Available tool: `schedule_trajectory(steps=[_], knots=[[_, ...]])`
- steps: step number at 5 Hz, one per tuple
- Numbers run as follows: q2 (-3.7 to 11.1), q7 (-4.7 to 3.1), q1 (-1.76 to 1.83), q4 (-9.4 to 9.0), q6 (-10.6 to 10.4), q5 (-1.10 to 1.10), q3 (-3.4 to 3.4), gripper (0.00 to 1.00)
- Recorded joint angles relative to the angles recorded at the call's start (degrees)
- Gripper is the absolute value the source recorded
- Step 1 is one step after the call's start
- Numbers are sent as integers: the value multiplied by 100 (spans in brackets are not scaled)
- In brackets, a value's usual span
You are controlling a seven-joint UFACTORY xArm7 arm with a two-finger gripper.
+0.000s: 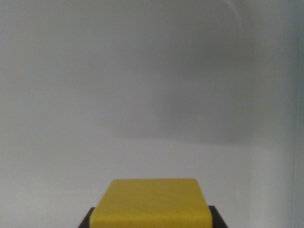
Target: Pick yellow cube
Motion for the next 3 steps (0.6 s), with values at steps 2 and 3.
schedule_trajectory(steps=[2, 3], knots=[[-93, 18, 7, 178, 269, -23, -11, 100], [-93, 18, 7, 178, 269, -23, -11, 100]])
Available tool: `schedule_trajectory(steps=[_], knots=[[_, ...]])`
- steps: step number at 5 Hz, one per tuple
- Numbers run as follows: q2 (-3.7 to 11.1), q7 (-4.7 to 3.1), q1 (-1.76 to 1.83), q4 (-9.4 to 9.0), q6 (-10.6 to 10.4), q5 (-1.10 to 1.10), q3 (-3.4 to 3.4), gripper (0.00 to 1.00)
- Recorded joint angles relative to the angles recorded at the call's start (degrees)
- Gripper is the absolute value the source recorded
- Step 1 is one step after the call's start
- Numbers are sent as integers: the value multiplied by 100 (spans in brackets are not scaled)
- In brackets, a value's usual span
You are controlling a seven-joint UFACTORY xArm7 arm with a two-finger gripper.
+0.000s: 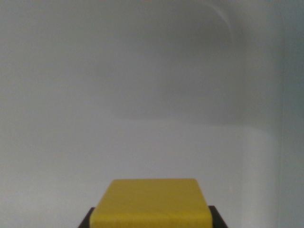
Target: Pick yellow cube
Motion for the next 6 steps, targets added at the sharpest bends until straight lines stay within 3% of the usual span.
schedule_trajectory(steps=[1, 2, 3, 4, 5, 6], knots=[[-87, 17, 7, 168, 253, -21, -10, 100], [-87, 17, 7, 168, 253, -21, -10, 100], [-182, 35, 14, 349, 527, -45, -21, 100], [-182, 35, 14, 349, 527, -45, -21, 100], [-276, 53, 22, 530, 801, -68, -33, 100], [-276, 53, 22, 530, 801, -68, -33, 100]])
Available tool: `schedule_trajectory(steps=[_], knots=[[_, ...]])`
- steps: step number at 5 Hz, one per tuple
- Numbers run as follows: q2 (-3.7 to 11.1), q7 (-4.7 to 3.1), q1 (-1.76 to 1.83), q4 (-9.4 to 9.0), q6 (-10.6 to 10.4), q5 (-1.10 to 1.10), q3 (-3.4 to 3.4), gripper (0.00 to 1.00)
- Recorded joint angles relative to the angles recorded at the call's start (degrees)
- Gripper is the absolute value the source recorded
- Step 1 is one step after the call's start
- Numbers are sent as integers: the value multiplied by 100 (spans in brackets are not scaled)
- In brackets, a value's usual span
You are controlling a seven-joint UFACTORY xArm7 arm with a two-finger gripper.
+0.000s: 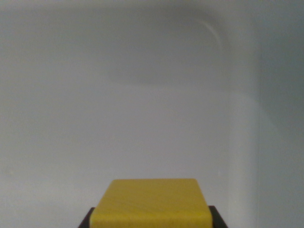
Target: Pick yellow cube
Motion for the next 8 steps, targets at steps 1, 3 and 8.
schedule_trajectory(steps=[1, 3, 8], knots=[[-93, 18, 7, 178, 269, -23, -11, 100], [-184, 36, 14, 353, 533, -45, -22, 100], [-353, 68, 28, 677, 1025, -87, -42, 100]])
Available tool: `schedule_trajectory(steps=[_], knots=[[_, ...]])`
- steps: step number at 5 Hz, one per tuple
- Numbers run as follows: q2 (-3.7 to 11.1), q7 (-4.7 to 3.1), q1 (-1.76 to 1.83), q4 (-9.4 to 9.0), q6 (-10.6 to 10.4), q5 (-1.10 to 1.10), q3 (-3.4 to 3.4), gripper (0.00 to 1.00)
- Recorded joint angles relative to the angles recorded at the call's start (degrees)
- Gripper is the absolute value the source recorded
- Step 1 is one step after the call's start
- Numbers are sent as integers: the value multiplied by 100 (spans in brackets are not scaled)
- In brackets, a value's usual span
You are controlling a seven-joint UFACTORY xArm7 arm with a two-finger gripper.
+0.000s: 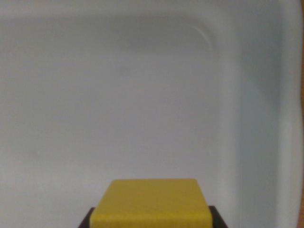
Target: Pick yellow cube
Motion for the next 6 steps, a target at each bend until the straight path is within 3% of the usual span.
schedule_trajectory(steps=[1, 2, 3, 4, 5, 6], knots=[[-80, 16, 6, 154, 233, -20, -9, 100], [-80, 16, 6, 154, 233, -20, -9, 100], [-154, 30, 12, 296, 448, -38, -18, 100], [-154, 30, 12, 296, 448, -38, -18, 100], [-222, 43, 17, 426, 644, -55, -26, 100], [-222, 43, 17, 426, 644, -55, -26, 100]])
